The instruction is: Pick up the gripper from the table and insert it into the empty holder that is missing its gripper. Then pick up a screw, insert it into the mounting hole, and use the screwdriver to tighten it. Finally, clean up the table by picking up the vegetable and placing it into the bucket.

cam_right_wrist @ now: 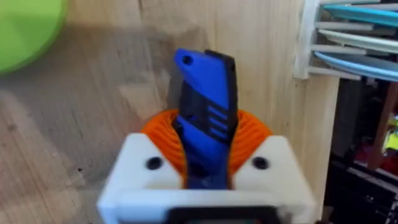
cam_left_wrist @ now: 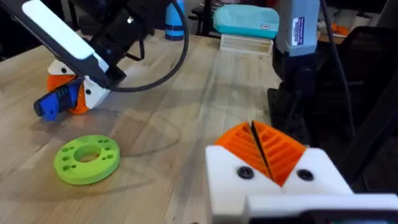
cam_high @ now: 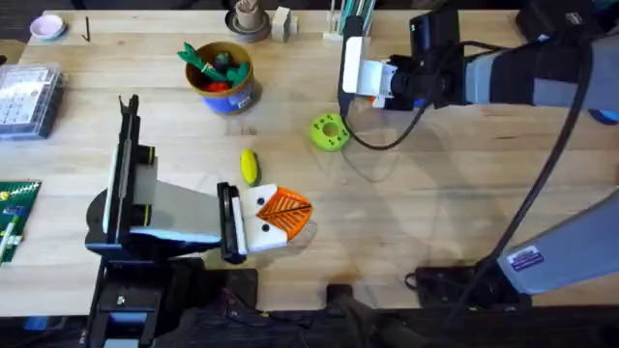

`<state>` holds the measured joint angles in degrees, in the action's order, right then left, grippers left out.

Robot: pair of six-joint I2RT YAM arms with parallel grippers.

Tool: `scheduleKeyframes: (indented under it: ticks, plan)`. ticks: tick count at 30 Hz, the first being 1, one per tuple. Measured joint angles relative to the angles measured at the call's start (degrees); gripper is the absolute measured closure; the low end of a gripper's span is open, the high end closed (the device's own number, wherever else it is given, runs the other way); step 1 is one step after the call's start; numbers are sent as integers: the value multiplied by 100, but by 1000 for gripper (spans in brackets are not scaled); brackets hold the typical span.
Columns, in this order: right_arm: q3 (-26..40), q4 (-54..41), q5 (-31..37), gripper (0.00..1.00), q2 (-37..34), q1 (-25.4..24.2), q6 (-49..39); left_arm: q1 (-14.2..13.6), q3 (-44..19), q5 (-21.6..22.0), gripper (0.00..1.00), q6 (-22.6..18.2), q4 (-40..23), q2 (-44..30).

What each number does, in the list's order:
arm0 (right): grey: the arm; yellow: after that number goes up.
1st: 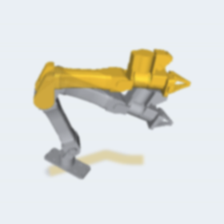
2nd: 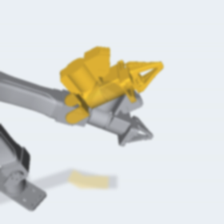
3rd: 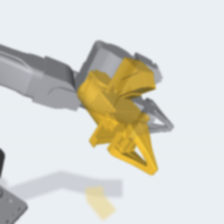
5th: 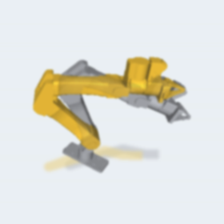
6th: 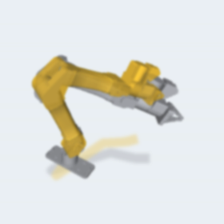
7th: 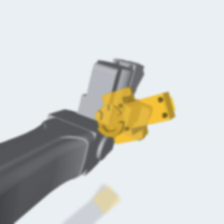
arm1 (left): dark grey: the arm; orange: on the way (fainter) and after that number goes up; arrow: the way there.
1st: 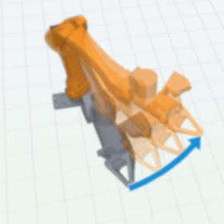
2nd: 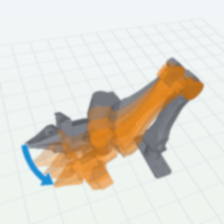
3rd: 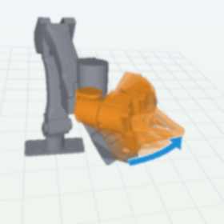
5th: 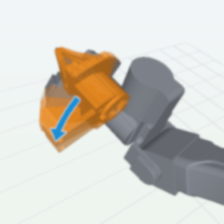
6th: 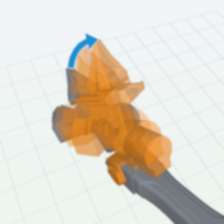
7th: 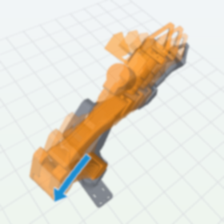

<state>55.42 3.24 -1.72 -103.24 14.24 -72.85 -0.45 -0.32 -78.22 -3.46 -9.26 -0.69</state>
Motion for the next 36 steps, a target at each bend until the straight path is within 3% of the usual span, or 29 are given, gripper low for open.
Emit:
scheduleKeyframes:
  ticks: [1, 5, 6, 18, 24, 31, 36]
  plan:
    - [10, -2, -10, 750, 0, -6, 57, 0, 0, -1, 997, 0, 0, 2]
    - [64, 136, -4, 192, 0, -33, 273, 0, 0, 1, 997, 0, 0, 2]
    - [108, 135, -18, 153, -1, -47, 342, 0, 0, -1, 997, 0, 0, 2]
    - [35, -74, -124, 140, 292, -20, 1377, 0, 0, -1, 997, 0, 0, 2]
    - [13, -401, -157, 141, 1435, -9, 2692, 0, 0, 1, 997, 0, 0, 0]
    - [13, -1986, -181, 141, 2956, -9, 4453, 0, 0, 1, 943, -2, 0, 0]
    - [13, -3162, -220, 139, 3796, -11, 5629, 0, 0, 1, 838, -4, 0, 1]
